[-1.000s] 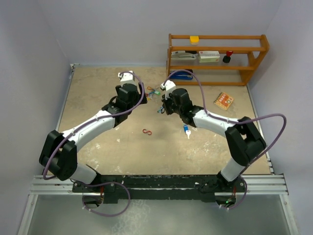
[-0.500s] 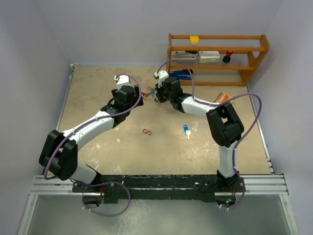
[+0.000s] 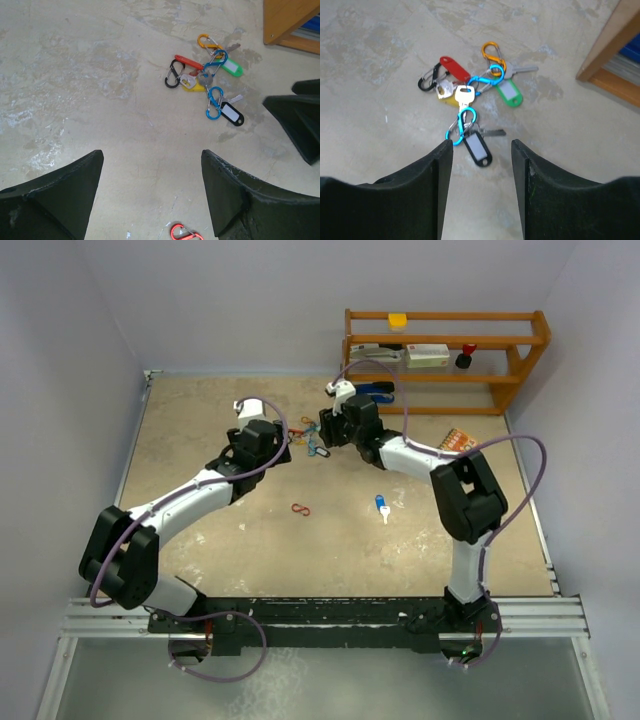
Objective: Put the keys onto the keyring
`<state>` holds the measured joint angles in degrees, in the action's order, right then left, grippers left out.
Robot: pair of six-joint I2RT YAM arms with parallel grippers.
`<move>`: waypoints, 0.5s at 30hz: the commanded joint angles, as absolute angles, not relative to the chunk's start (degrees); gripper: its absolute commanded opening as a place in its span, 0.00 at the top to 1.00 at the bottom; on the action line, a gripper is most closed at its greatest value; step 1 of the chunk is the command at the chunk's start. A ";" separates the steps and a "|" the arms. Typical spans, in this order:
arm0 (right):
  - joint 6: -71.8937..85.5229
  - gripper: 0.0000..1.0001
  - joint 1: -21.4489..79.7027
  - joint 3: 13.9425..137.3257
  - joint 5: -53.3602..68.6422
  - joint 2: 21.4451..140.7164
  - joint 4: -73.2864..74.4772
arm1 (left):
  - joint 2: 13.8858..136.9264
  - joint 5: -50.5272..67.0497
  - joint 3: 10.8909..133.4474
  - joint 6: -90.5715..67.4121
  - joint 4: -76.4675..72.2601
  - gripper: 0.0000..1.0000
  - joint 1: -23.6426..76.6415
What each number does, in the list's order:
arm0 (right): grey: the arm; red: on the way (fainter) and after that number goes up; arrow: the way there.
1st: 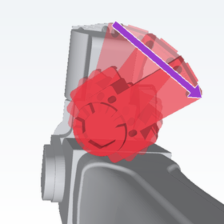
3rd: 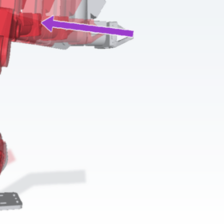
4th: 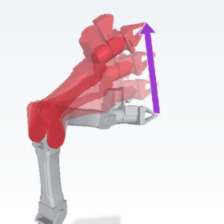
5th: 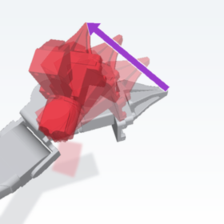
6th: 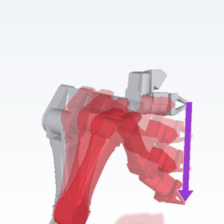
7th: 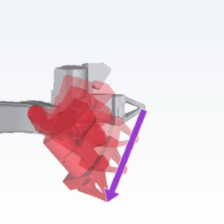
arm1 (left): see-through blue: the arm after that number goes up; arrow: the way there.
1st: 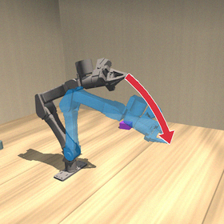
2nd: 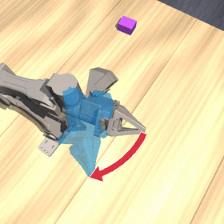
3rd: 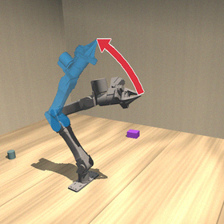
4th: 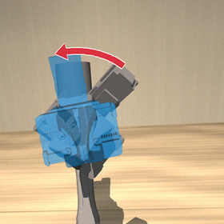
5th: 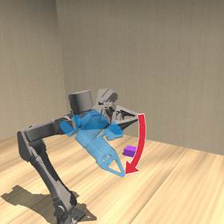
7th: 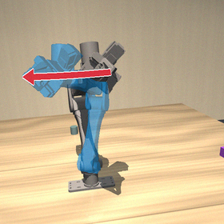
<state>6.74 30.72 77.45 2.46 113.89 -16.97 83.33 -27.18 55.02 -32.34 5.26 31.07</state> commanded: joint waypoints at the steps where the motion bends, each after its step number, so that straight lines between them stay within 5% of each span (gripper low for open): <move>1: 7.70 0.45 30.76 71.16 2.26 104.90 -15.86 | 81.89 -26.91 54.00 -33.76 3.72 0.24 30.67; 15: 21.44 0.36 30.84 62.80 -10.41 91.38 7.58 | 84.33 -21.93 50.45 -37.86 2.82 0.25 34.99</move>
